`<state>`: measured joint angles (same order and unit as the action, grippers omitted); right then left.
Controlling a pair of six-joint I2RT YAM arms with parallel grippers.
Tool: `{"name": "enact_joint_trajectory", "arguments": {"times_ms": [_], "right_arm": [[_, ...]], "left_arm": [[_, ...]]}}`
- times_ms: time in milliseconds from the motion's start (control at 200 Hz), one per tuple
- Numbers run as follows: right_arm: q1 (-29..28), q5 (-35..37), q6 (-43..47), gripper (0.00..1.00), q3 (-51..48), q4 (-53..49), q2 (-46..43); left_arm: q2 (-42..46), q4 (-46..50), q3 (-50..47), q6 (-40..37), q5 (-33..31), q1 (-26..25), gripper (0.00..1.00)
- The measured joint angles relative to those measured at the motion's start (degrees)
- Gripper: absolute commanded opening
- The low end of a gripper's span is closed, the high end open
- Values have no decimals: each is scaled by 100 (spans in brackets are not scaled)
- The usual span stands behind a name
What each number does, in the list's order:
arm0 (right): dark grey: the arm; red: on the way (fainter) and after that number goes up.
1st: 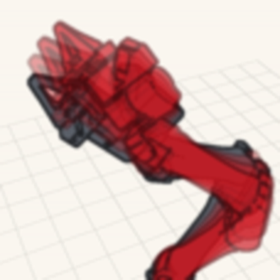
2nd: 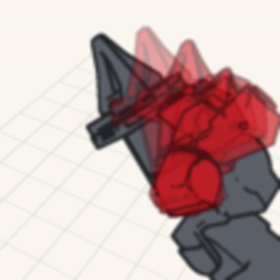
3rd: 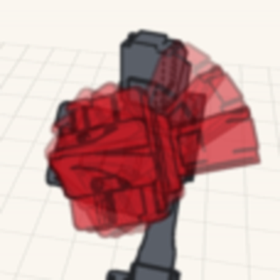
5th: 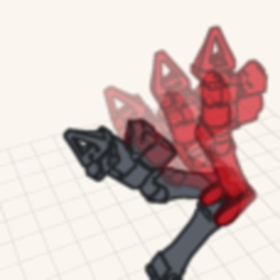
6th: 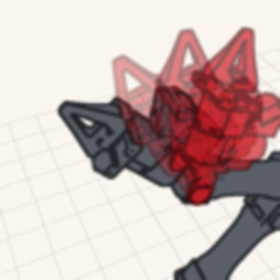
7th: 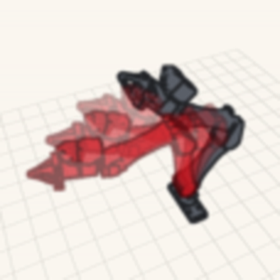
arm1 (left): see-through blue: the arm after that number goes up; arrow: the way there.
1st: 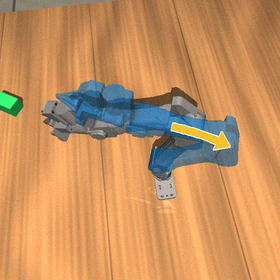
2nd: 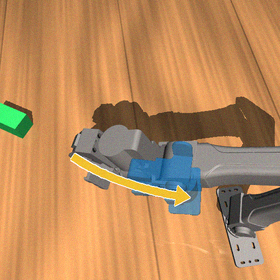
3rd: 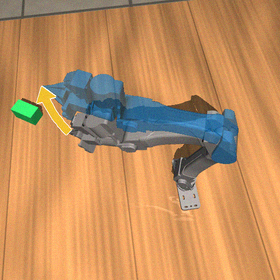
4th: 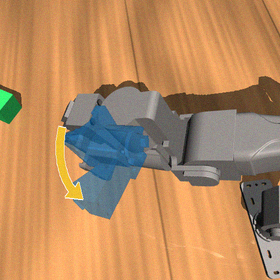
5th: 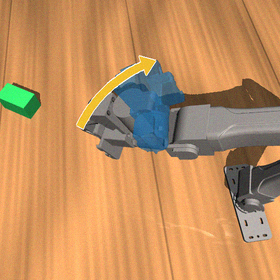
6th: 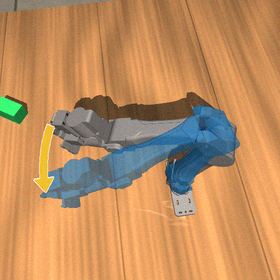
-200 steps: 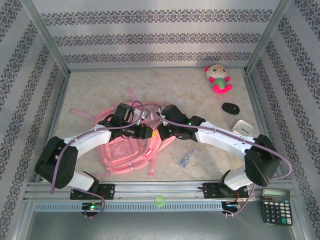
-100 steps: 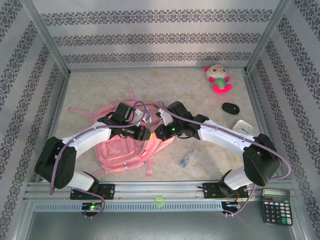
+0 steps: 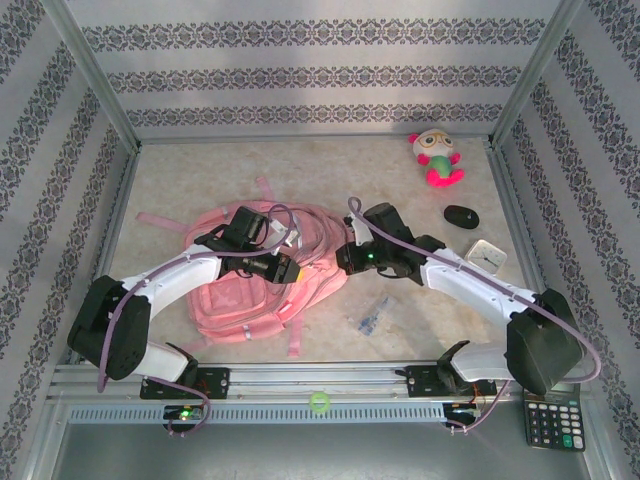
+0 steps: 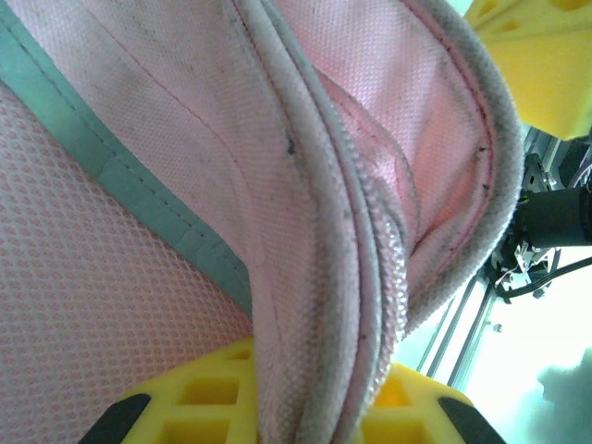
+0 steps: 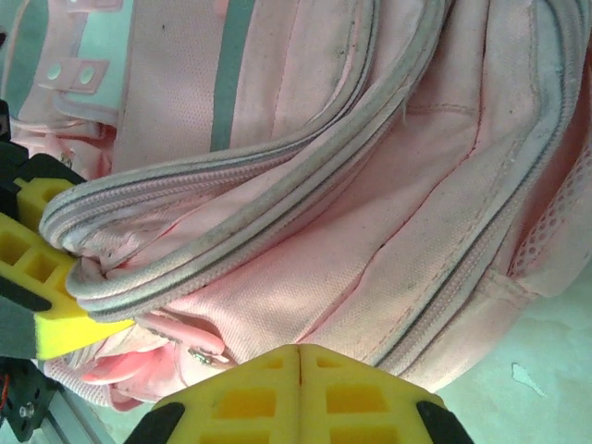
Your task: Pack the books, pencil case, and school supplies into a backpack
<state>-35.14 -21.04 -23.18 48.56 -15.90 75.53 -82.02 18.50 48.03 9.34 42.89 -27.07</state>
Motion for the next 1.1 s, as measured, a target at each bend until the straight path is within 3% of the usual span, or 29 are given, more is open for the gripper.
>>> {"name": "enact_joint_trajectory", "arguments": {"times_ms": [90, 185, 325, 580, 784, 1099], "right_arm": [[-232, -42, 435, 36, -39, 35, -72], [-761, 96, 1217, 42, -201, 219, -275], [-1392, 317, 2728, 43, -774, 758, -774], [-1414, 1156, 4780, 43, -1270, 1565, -946], [-1414, 1440, 5427, 41, -1285, 2205, -564], [-1416, 1672, 5595, 34, -1281, 2793, 33]], "left_arm": [[0, -2, 0, 2, 33, 2, 0], [0, -2, 0, 7, 42, 2, 0], [11, -4, -2, 11, 55, 2, 0], [17, -7, -2, 31, 55, 2, 0], [52, -28, -24, 87, 55, 2, 0], [55, -81, -42, 162, 55, 2, 0]]}}
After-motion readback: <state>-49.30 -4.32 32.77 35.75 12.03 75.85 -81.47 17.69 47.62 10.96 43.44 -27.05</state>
